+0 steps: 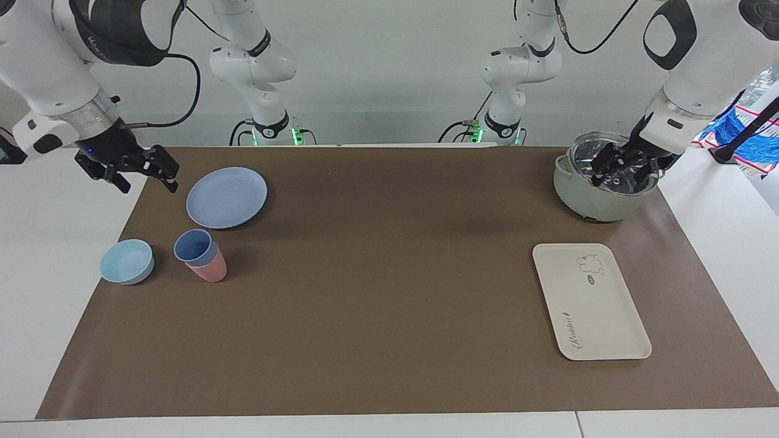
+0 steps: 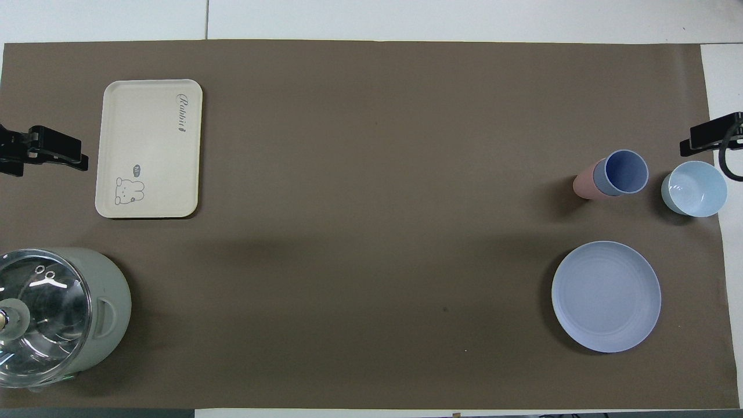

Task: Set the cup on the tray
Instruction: 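Move the right gripper toward the nested blue and pink cups, then lower the right gripper around the blue cup and close it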

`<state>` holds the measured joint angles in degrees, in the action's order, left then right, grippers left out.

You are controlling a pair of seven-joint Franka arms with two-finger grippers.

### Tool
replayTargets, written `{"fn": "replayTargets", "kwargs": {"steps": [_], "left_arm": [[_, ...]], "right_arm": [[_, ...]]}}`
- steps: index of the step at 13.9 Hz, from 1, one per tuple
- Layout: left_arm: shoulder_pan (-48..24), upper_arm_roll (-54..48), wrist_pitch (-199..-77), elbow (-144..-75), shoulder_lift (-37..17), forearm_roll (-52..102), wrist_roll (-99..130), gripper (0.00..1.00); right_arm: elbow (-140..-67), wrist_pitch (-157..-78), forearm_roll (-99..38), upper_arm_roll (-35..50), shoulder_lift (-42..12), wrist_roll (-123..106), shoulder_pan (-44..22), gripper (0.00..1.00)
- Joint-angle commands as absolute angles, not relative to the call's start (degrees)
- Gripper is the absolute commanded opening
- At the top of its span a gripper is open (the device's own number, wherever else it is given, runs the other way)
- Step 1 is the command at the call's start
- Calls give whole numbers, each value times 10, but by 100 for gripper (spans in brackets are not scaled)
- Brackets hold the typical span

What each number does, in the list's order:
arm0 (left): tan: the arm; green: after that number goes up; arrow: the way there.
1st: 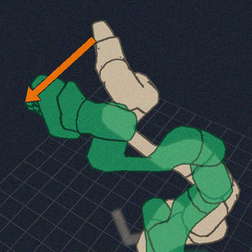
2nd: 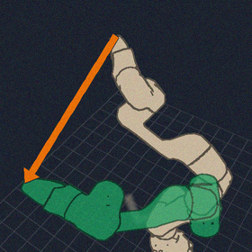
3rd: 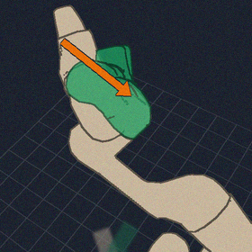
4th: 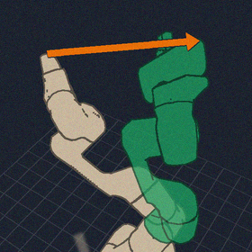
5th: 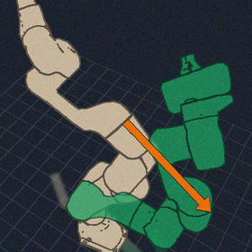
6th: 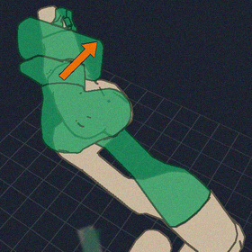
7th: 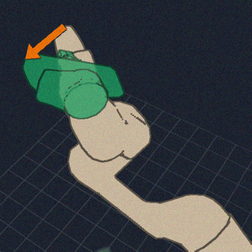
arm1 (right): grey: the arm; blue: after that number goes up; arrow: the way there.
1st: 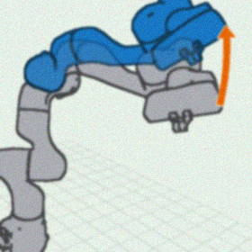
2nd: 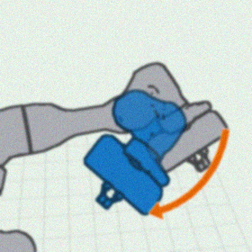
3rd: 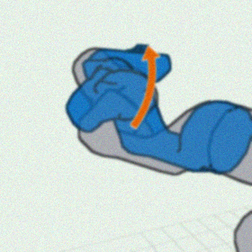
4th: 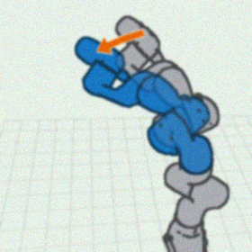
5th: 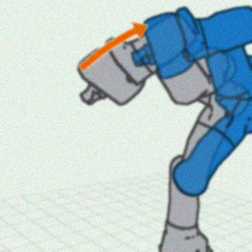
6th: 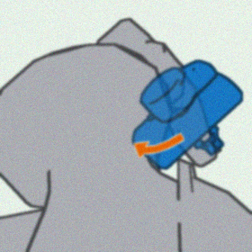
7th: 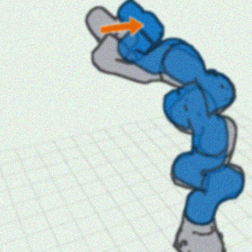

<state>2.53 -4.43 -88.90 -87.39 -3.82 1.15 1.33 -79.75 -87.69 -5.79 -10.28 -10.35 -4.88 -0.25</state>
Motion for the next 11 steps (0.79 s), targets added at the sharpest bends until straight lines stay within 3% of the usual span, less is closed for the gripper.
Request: {"fn": "replayTargets", "kwargs": {"steps": [1,4,7,11], "left_arm": [[26,-44,-878,-874,-33,4,11,100],[26,-44,-878,-874,-33,4,11,100],[26,-44,-878,-874,-33,4,11,100],[26,-44,-878,-874,-33,4,11,100]], "right_arm": [[-638,-827,-100,-98,-230,-14,31,100],[-617,-830,-147,-96,-288,33,56,100],[-509,-817,-171,-76,-402,37,106,100],[-516,-833,-197,-62,-432,56,131,100]]}}
